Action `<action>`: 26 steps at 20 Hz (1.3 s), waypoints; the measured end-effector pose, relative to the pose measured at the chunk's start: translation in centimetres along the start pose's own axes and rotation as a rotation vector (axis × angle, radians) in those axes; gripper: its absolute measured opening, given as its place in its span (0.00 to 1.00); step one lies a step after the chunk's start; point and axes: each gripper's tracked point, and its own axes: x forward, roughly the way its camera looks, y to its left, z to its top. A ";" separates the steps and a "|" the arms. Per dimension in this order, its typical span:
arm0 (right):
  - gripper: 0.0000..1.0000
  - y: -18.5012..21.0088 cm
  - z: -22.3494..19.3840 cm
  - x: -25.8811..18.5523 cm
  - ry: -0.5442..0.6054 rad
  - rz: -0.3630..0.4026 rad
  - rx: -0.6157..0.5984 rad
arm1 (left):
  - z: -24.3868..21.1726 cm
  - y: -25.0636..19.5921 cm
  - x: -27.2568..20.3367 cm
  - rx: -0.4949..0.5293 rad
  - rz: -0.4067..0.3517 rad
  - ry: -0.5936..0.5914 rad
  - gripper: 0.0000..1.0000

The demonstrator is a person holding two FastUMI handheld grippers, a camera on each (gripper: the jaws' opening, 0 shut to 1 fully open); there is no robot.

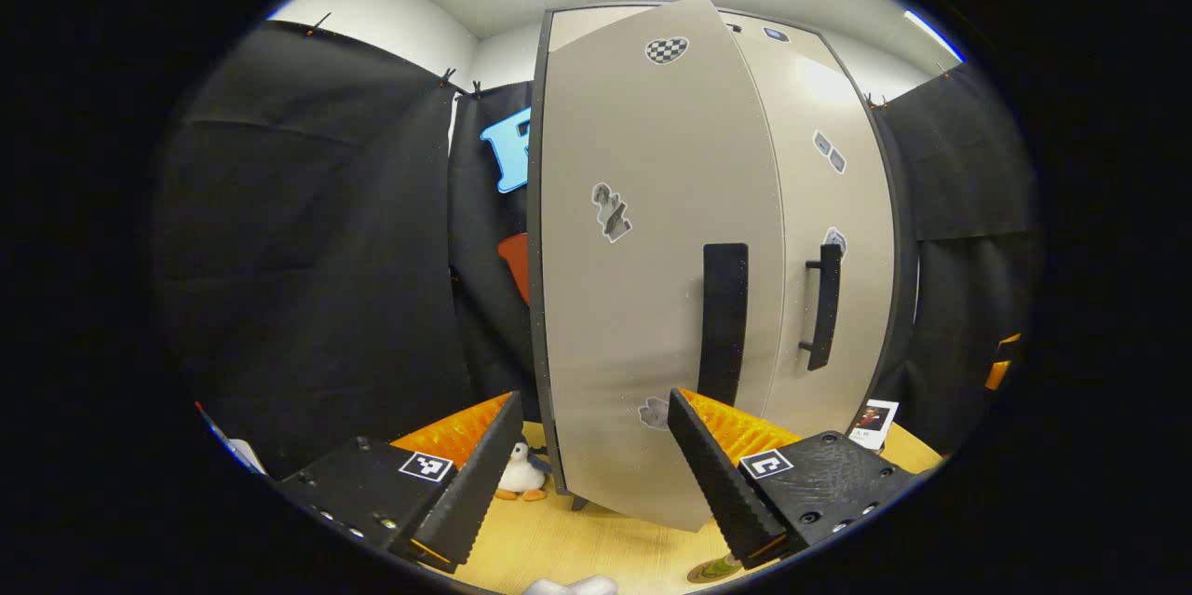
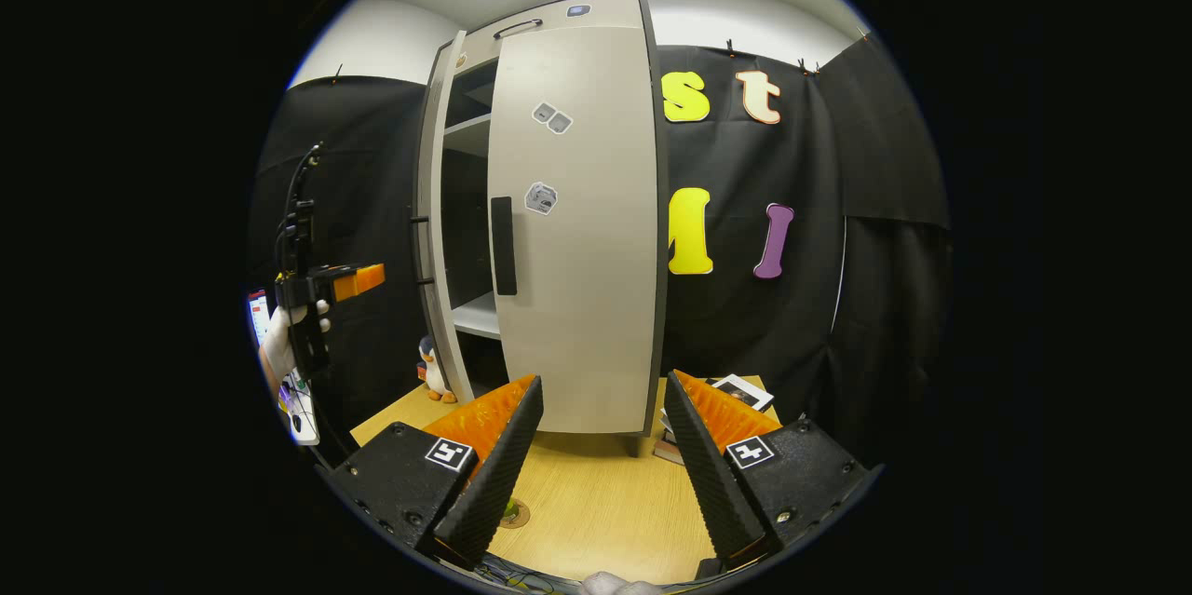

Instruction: Grasp the bottle in the cabinet with the left hand and place it on the coaster, then close the right door with the right hand and the left door with the left hand.

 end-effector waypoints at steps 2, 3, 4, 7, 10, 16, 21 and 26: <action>0.81 0.2 0.3 0.1 -0.008 -0.017 0.001 | -0.1 -0.1 -1.3 0.021 0.000 0.003 0.96; 0.81 0.3 0.5 0.1 -0.017 -0.024 0.006 | -0.1 -0.2 -2.1 0.033 0.000 0.001 0.96; 0.81 0.5 0.8 0.1 -0.025 -0.029 0.013 | 0.0 -0.4 -2.9 0.043 -0.001 -0.004 0.96; 0.81 0.8 1.2 0.1 -0.042 -0.052 0.032 | 0.2 -1.1 -4.8 0.065 -0.027 -0.016 0.96; 0.81 0.9 1.4 0.0 -0.052 -0.088 0.024 | 0.0 -1.4 -6.5 0.080 -0.034 -0.018 0.95; 0.81 2.6 1.1 -0.9 -0.061 -0.127 0.014 | -1.6 -0.8 -9.2 0.043 -0.014 -0.019 0.96; 0.81 4.8 0.3 -1.3 -0.047 -0.138 0.005 | -2.3 -0.6 -9.2 0.050 -0.030 -0.013 0.96; 0.81 6.1 0.3 -1.6 -0.056 -0.141 -0.011 | -3.2 -0.6 -9.1 0.037 -0.049 0.003 0.96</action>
